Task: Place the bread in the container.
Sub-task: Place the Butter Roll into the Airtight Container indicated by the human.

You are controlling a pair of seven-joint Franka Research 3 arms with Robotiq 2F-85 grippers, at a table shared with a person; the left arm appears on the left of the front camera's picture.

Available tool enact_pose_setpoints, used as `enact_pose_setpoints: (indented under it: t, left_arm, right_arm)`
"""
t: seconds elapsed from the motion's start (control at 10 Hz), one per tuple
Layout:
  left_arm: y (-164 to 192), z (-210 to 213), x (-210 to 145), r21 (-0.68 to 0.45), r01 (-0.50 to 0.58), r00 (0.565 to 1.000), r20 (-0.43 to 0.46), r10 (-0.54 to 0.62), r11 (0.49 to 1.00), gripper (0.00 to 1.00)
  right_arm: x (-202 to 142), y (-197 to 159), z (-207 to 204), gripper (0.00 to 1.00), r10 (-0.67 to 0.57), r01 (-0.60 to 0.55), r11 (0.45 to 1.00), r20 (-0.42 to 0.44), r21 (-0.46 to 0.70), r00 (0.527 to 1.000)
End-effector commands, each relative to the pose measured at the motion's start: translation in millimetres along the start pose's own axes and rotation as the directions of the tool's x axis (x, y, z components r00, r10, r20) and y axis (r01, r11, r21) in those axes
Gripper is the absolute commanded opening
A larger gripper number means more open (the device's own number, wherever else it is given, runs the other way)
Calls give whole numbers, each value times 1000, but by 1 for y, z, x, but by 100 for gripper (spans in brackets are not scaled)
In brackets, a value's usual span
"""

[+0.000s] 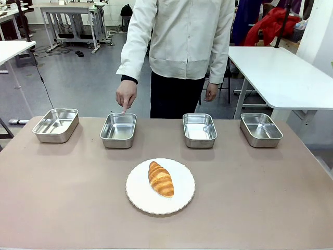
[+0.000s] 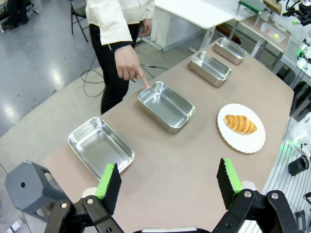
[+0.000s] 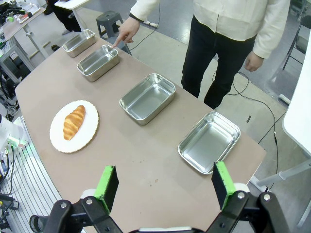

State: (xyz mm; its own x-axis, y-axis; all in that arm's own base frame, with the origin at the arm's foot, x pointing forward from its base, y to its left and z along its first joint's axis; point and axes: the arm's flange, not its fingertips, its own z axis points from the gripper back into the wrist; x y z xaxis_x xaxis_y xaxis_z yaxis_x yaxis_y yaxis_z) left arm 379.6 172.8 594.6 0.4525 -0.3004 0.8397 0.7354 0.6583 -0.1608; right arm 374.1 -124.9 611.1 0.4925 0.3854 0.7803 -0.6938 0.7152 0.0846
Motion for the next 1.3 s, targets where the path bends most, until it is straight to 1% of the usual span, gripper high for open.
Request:
enact_pose_setpoints:
  t: [0.0,0.6,0.7,0.8,1.0,1.1,1.2]
  left_arm:
    - [1,-1,2,-8,16,1000,18,-15,1000,100]
    - [1,-1,2,-8,16,1000,18,-15,1000,100]
    - [0,0,0,0,0,1000,0,0,1000,100]
    - [-24,-11,18,-12,37,999,2,-37,999,100]
    - [-71,-44,55,-13,42,998,-50,-43,999,100]
    - [-92,-67,72,16,22,996,-90,-21,1000,100]
    - [-116,-97,88,46,-58,989,-132,64,997,100]
  right_arm:
    - [1,-2,0,100,18,-18,1000,21,10,1000]
    - [1,-2,0,100,18,-18,1000,21,10,1000]
    - [1,-2,0,100,18,-18,1000,21,10,1000]
    - [1,-2,0,100,18,-18,1000,21,10,1000]
    - [1,-2,0,100,18,-18,1000,21,10,1000]
    - [1,-2,0,100,18,-18,1000,21,10,1000]
    - [1,-2,0,100,18,-18,1000,21,10,1000]
